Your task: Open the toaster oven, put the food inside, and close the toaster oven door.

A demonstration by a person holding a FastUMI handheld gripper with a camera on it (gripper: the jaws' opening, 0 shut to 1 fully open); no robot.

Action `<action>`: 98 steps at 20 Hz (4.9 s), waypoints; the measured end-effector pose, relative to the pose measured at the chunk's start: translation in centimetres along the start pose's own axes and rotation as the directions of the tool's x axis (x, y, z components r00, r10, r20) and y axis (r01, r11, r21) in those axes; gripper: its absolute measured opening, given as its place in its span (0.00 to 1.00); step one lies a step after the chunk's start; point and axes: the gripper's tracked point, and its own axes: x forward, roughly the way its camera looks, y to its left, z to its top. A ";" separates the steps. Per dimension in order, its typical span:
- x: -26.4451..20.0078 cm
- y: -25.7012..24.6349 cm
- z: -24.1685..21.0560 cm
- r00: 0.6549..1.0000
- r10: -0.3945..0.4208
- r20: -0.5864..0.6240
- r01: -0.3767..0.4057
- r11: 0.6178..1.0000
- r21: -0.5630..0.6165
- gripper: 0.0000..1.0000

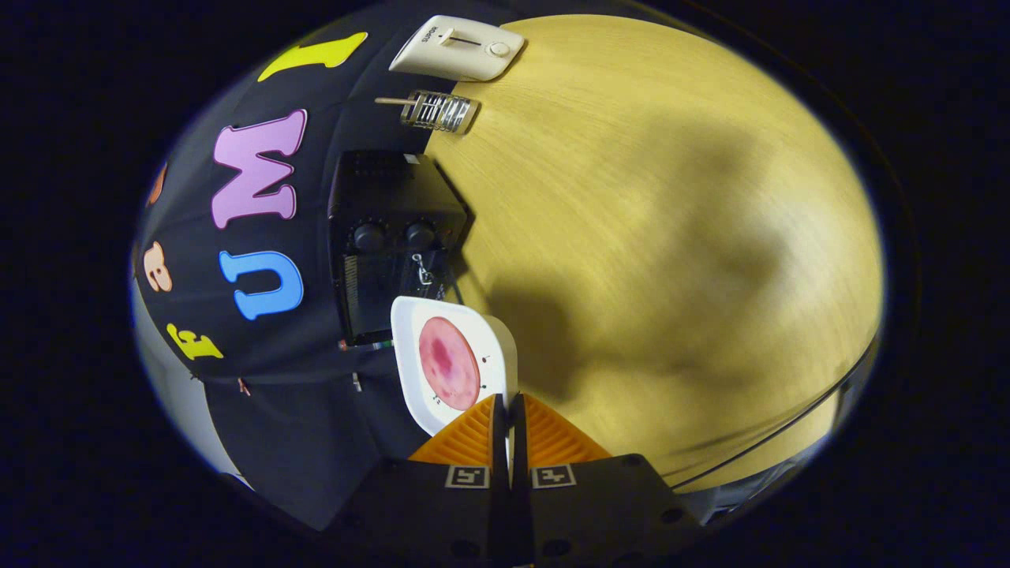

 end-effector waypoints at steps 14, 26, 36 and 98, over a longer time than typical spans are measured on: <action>16.5 10.7 0.2 0.947 -0.040 0.320 -0.066 0.947 0.314 0.05; 24.6 18.1 4.3 0.894 -0.075 0.441 -0.145 0.884 0.445 0.05; 24.8 17.3 5.2 0.889 -0.118 0.442 -0.128 0.864 0.488 0.34; 14.7 11.5 -8.1 0.829 -0.102 0.550 0.525 0.482 -0.702 1.00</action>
